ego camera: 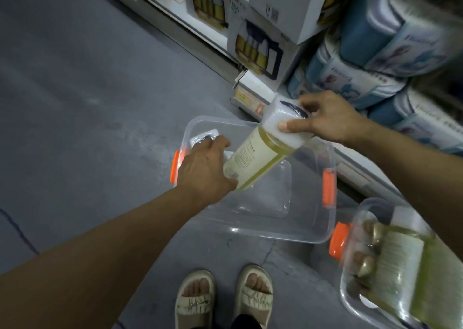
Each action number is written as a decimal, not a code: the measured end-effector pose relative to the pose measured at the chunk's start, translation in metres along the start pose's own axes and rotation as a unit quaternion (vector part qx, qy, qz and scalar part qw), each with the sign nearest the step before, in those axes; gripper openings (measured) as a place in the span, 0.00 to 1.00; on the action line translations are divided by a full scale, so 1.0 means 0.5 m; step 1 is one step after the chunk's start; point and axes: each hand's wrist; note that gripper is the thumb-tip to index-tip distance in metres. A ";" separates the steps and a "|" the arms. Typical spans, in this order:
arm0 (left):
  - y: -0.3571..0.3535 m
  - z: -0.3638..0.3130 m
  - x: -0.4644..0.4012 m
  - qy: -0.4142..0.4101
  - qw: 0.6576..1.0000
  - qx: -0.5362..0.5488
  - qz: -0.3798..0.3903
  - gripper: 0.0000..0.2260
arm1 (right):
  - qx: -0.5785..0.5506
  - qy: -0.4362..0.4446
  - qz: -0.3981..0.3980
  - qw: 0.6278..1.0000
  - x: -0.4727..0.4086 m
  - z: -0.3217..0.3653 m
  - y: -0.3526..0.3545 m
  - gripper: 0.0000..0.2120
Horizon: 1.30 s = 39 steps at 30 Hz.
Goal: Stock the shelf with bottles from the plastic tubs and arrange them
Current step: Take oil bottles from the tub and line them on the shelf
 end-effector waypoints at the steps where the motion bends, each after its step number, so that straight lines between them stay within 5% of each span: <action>1: 0.012 -0.007 0.005 -0.001 1.000 0.001 0.001 0.36 | -0.004 0.000 0.005 1.000 0.008 0.013 0.012 0.14; 6: 0.062 -0.030 0.028 0.003 1.000 0.005 0.008 0.39 | -0.038 -0.032 0.008 0.999 0.033 0.084 0.054 0.13; 13: 0.122 -0.052 0.042 0.001 0.997 0.082 -0.001 0.42 | -0.056 -0.095 0.020 0.994 0.047 0.205 0.120 0.25; 19: 0.174 -0.073 0.047 0.010 0.989 0.137 -0.052 0.46 | -0.081 -0.155 0.082 0.981 0.049 0.280 0.154 0.19; 25: 0.223 -0.058 0.052 0.022 0.981 0.186 -0.049 0.40 | -0.060 -0.158 0.094 0.981 0.042 0.339 0.147 0.21; 29: 0.226 -0.032 0.058 0.063 0.956 0.285 -0.017 0.37 | -0.116 -0.127 0.103 0.980 0.042 0.333 0.122 0.29; 35: 0.212 0.019 0.066 0.106 0.925 0.363 -0.027 0.34 | -0.288 -0.114 0.117 0.944 0.038 0.274 0.025 0.27; 39: 0.186 0.072 0.079 0.138 0.912 0.383 -0.059 0.34 | -0.179 -0.118 0.087 0.973 0.030 0.211 -0.064 0.18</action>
Point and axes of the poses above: each hand's wrist, its own x-axis away from the middle knuckle, its own y-axis out of the back of the hand, z = x × y, and after that the axes turned 4 degrees about -y, right-handed
